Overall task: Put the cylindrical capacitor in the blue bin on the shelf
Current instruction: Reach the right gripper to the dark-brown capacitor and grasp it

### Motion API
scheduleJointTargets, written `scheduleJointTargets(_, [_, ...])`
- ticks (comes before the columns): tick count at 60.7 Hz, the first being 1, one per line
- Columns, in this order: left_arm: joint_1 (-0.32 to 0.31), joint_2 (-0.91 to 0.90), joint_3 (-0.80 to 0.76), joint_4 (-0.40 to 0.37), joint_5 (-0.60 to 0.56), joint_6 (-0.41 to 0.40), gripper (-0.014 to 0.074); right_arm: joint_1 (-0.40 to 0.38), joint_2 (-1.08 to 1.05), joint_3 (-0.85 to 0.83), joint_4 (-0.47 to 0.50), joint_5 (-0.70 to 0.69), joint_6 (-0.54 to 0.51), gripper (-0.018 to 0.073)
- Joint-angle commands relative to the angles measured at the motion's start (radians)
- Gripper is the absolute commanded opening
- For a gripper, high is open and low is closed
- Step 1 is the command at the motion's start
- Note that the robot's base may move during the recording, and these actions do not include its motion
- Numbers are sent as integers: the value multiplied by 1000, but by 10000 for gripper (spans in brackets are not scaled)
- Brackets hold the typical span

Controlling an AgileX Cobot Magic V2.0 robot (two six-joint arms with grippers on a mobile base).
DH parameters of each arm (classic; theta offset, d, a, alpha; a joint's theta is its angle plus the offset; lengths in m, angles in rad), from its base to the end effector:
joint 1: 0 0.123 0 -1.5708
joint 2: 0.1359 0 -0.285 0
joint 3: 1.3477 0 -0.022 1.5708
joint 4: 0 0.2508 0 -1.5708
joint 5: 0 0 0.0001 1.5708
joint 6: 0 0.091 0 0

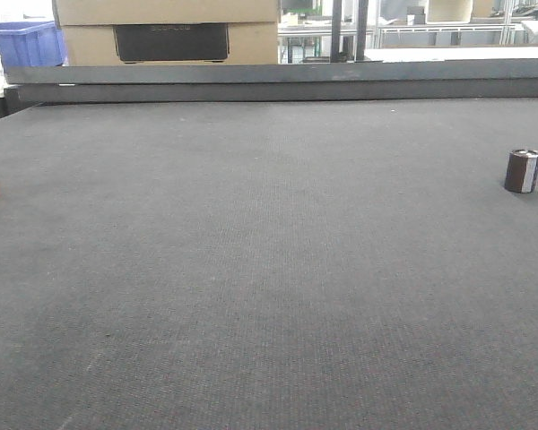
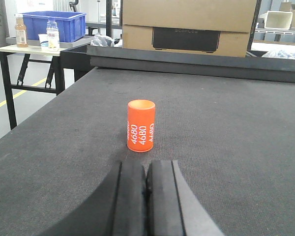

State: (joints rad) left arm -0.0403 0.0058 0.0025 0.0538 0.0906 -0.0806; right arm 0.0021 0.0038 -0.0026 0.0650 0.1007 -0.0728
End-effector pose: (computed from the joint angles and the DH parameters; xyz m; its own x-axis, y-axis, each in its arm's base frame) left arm 0.0571 -0.0019 0.2038 -0.0125 -0.0265 -0.9996 0.0351 0.9990 -0.0270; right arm 0.0567 0.0007 0.2047 -0.0144 -0.0082 -0.9999 -0.0087 0.9999 -0.0080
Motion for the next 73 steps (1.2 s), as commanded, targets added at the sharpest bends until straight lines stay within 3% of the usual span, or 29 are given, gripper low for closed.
scheduleJointTargets(1, [-5,-6,-3,5,-11,0,-111,-1,-4,3,-7,-20,-3,-162])
scheduleJointTargets(19, [-5,-6,-3,2,-29,0,-111,-1,-4,3,-7,-20,-3,-162])
scheduleJointTargets(37, [-5,-6,-3,2,-180,0,-111,-2,-4,3,-7,-37,-3,-162])
scheduleJointTargets(47, [-5,-6,-3,2,-240,0,-111,-2,-4,3,-7,-94,-3,-162])
scheduleJointTargets(56, [-5,-6,-11,-5,-263,0,-111,-2,-4,0,-7,-229,-3,-162])
scheduleJointTargets(66, [-5,10,-234,41,-122,0,-102,-1,-4,-201,-7,-120,-3,-162])
scheduleJointTargets(73, [-5,94,-438,43,60,0,4,-1,20,-373,-7,9,-3,-162])
